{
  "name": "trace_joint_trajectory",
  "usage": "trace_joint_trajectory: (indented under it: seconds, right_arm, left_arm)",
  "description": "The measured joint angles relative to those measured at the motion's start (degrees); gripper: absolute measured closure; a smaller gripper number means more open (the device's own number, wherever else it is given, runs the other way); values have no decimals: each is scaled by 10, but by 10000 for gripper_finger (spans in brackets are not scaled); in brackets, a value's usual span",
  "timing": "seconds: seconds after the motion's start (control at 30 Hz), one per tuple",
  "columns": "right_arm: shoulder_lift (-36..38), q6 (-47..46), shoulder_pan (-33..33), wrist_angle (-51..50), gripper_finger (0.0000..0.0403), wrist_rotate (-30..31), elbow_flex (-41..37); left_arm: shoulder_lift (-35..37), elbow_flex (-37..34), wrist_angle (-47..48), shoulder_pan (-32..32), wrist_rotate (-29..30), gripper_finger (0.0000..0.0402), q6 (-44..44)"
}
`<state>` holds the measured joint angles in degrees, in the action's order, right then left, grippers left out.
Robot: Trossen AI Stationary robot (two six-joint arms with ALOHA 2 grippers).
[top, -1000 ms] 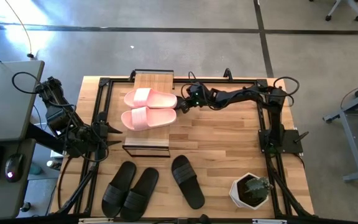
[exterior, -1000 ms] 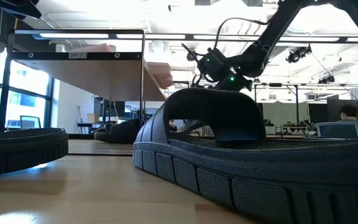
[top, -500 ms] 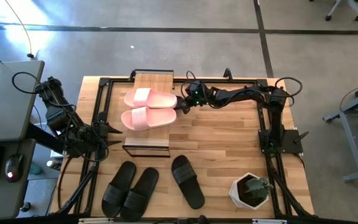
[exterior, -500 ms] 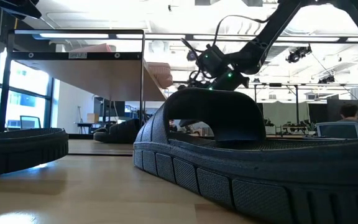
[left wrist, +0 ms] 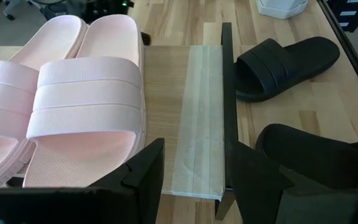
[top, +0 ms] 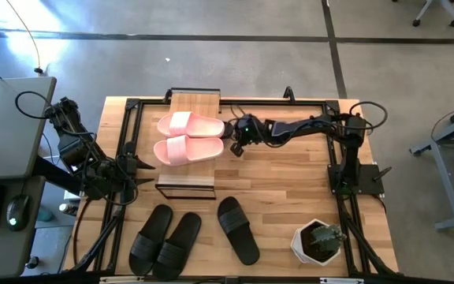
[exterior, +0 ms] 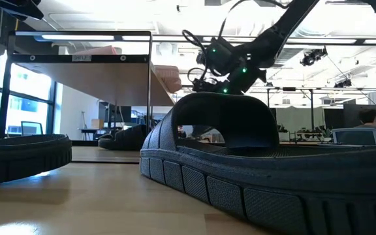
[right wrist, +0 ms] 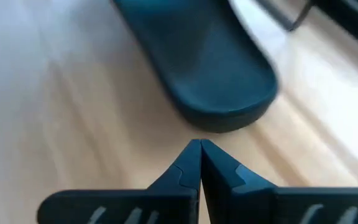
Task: Pick and place slides into the shelf
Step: Put the black slide under the shelf
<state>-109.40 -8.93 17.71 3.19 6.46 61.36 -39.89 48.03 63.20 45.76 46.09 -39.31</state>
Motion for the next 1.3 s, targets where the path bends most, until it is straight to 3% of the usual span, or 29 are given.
trace_joint_trajectory:
  seconds: [0.3, 1.3]
  right_arm:
    - [-36, -15, 29, 69, 403, -63, -4]
    - [-110, -35, 46, 146, 403, -114, 50]
  left_arm:
    - [0, 0, -1, 0, 0, 245, 0]
    - [0, 0, -1, 0, 9, 245, -2]
